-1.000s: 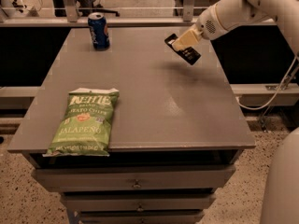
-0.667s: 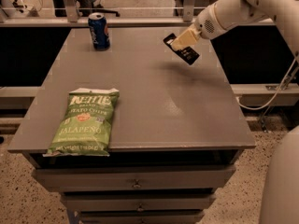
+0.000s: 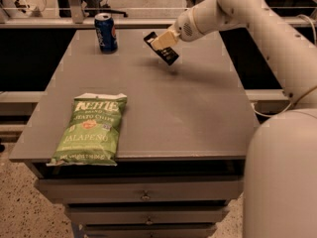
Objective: Move rxbar chocolate near pepsi can
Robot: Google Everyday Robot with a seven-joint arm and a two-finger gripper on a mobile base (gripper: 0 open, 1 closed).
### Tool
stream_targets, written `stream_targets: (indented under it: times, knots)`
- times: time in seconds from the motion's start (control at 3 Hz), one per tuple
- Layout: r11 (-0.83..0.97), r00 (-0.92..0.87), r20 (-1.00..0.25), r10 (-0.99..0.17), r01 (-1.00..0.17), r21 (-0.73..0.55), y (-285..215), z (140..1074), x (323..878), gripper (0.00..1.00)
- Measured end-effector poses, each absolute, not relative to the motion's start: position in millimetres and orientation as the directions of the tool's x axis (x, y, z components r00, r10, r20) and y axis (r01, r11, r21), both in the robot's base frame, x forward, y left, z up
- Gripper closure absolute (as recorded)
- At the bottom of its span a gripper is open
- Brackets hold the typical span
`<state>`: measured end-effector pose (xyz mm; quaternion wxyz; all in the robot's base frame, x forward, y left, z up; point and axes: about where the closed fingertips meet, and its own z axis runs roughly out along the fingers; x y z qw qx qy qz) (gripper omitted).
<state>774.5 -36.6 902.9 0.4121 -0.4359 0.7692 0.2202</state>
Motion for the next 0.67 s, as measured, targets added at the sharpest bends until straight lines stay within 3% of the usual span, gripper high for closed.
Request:
stream_targets:
  times: [0.67]
  knots:
    - [0.466, -0.208, -0.849, -0.486, -0.883, -0.051, 46.7, 892.4, 825.6, 1.00]
